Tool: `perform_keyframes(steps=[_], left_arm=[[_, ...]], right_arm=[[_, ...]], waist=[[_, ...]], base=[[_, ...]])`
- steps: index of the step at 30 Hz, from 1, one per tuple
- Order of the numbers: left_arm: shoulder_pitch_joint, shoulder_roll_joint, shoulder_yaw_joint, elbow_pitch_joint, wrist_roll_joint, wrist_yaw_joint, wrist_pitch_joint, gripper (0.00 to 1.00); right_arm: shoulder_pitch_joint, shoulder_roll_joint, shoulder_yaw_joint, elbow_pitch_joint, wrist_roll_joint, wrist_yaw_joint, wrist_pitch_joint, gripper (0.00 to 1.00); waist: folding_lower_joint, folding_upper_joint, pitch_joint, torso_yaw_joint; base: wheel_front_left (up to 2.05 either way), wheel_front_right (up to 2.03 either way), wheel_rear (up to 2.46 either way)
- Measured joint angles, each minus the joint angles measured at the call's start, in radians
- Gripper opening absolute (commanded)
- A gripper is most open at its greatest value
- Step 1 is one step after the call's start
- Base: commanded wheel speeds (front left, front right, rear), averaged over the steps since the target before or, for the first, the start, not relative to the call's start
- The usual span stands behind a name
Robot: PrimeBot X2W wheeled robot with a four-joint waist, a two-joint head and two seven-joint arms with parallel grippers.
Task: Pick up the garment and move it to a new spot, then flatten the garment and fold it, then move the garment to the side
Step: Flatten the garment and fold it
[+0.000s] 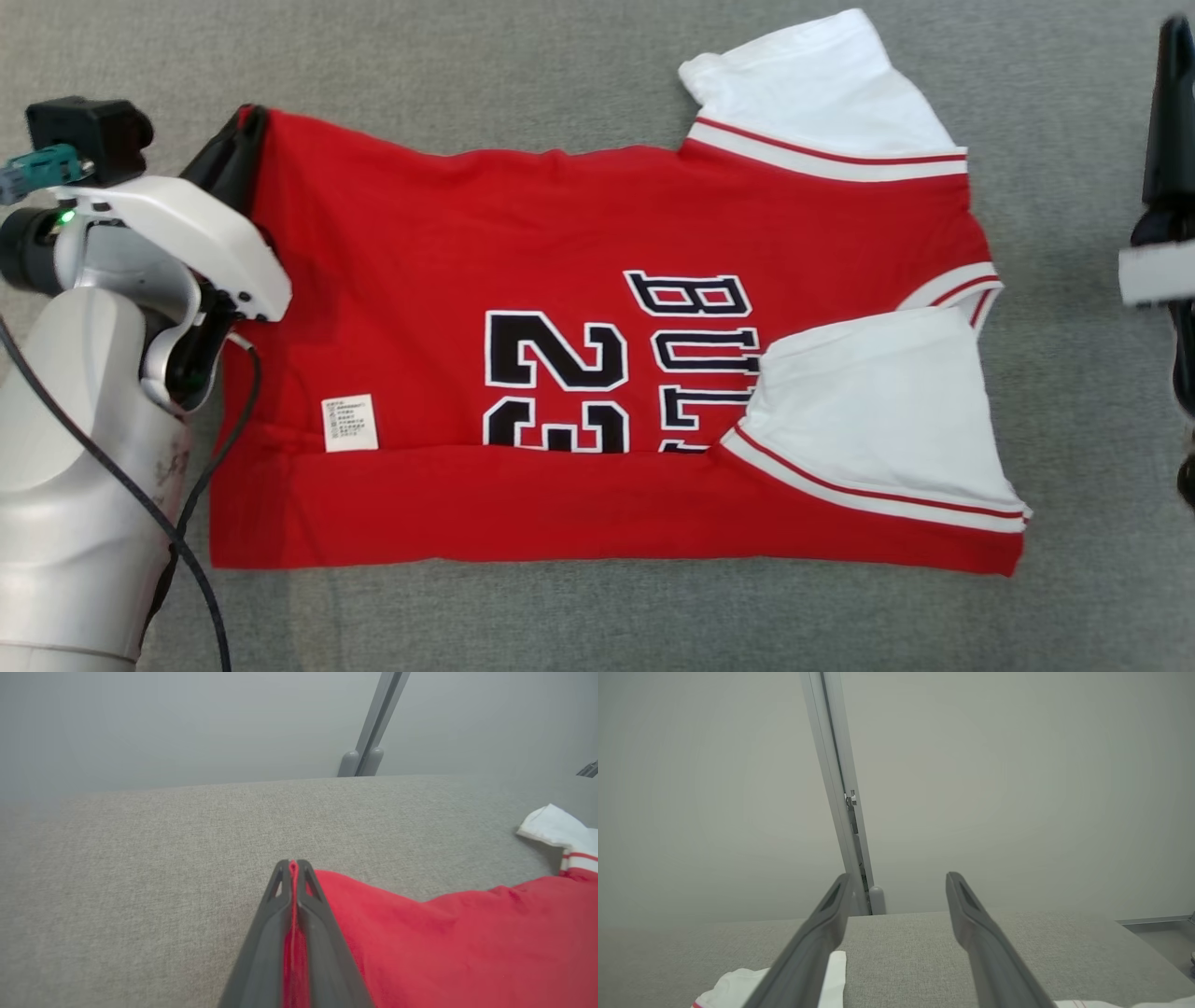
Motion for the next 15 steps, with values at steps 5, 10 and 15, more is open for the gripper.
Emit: perform_keyframes(steps=[5,10,15], left_arm=[[-0.024,-0.019,-0.021,-0.034,0.007,-0.001,-0.015,0.0],[-0.042,-0.04,-0.04,-0.057,0.006,-0.005,-0.027,0.0],[-0.051,-0.042,-0.052,-0.073,0.006,-0.006,-0.044,0.0]], right_arm=[[-0.18,-0.056,0.106,0.18,0.039,0.0,0.056,1.0],[-0.317,-0.098,0.221,0.351,0.081,0.0,0.11,1.0],[-0.409,-0.107,0.333,0.488,0.126,0.0,0.152,1.0]], waist=[[0.0,0.0,0.034,0.048],[0.0,0.0,0.073,0.096],[0.0,0.0,0.111,0.128]], base=[[0.0,0.0,0.0],[0.0,0.0,0.0],[0.0,0.0,0.0]])
